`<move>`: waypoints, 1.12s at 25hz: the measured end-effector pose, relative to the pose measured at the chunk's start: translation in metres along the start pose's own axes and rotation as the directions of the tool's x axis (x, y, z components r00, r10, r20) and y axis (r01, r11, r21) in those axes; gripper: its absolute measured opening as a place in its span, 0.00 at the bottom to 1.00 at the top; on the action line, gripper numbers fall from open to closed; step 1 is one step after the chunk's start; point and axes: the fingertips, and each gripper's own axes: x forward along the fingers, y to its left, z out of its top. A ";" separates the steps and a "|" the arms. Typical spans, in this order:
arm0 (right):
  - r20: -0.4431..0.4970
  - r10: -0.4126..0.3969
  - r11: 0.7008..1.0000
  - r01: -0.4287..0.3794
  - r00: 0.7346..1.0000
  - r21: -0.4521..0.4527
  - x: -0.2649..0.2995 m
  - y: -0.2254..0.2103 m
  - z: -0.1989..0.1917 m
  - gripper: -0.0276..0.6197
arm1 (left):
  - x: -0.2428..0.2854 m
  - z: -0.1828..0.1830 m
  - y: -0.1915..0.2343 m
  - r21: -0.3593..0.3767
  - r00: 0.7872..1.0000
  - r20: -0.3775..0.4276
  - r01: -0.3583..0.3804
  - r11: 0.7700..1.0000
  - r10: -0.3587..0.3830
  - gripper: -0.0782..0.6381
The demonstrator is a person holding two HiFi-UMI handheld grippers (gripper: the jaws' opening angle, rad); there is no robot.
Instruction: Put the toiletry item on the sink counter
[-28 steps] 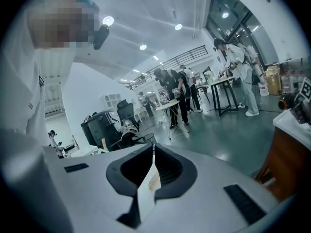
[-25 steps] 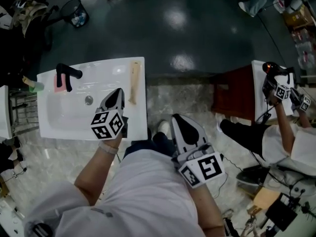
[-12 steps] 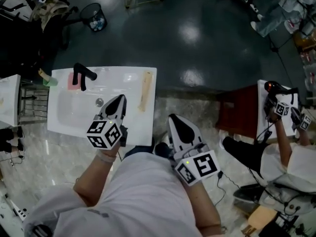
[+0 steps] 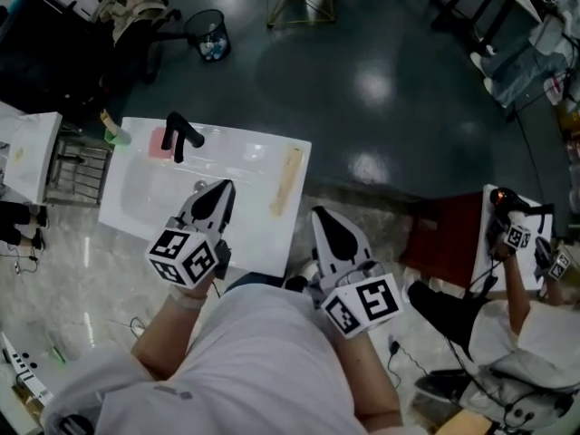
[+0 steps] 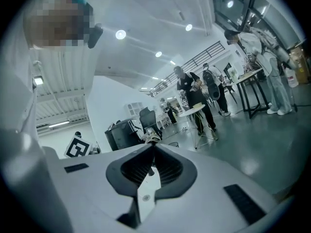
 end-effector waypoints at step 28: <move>0.046 0.279 0.953 -0.271 0.959 -0.134 0.036 0.073 0.068 0.09 | -0.089 0.105 -0.019 0.059 0.964 0.265 -0.037 0.998 0.021 0.13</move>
